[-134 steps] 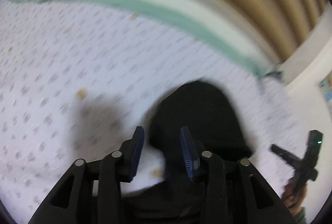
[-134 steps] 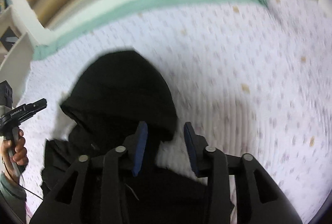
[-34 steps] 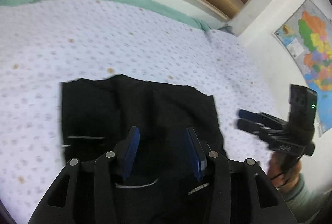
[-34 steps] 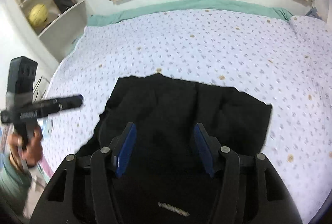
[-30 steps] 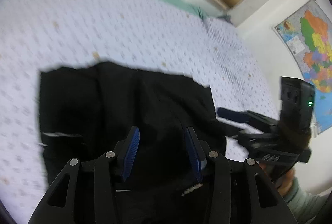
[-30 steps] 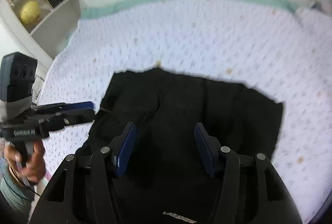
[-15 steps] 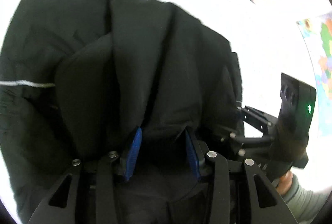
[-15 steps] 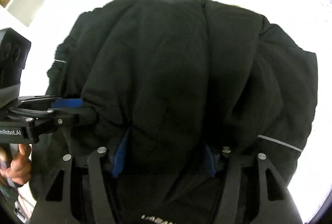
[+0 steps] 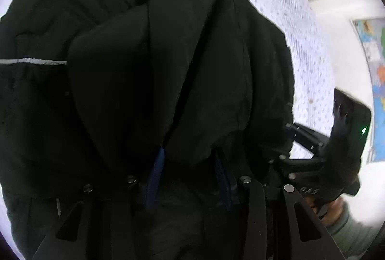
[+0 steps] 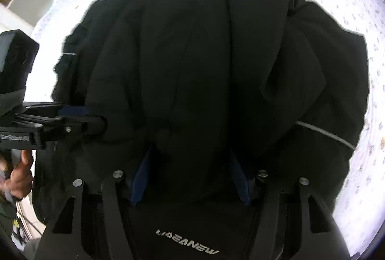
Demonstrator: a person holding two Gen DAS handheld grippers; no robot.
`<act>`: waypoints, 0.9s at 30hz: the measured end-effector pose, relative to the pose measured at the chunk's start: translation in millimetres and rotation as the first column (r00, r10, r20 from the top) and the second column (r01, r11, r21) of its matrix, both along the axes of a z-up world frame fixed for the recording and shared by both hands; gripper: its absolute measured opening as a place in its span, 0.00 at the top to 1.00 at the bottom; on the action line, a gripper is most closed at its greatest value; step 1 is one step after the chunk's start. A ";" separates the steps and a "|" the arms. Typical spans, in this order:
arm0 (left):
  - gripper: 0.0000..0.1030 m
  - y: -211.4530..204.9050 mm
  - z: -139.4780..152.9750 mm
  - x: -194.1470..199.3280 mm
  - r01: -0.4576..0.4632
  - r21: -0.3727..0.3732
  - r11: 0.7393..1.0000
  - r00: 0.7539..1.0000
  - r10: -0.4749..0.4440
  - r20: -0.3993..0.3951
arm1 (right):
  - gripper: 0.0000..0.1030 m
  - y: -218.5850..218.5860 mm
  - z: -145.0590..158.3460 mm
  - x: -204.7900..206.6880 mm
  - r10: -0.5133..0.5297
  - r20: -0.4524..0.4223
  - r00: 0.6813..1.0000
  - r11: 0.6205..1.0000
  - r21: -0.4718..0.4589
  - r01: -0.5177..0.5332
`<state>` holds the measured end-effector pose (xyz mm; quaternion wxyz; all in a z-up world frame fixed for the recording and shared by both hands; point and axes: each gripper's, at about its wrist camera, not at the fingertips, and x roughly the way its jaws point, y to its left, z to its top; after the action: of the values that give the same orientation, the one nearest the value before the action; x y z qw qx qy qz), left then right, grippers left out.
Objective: Fold large clothes
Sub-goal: 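Fold the hood down onto the jacket body with both grippers, then grasp the folded jacket with both grippers and lift it off the bed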
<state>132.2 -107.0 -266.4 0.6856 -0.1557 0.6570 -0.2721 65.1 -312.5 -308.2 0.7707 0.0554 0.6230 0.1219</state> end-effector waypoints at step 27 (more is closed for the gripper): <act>0.55 214.2 41.1 -200.2 -0.409 0.120 0.905 0.910 0.414 -0.016 | 0.35 -131.6 44.8 -225.0 -0.374 -0.054 0.926 0.920 0.108 0.378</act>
<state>-68.0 107.2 -225.4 0.7215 -0.2570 0.6379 -0.0804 -159.9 -444.1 -263.4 0.7649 0.2206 0.6051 0.0070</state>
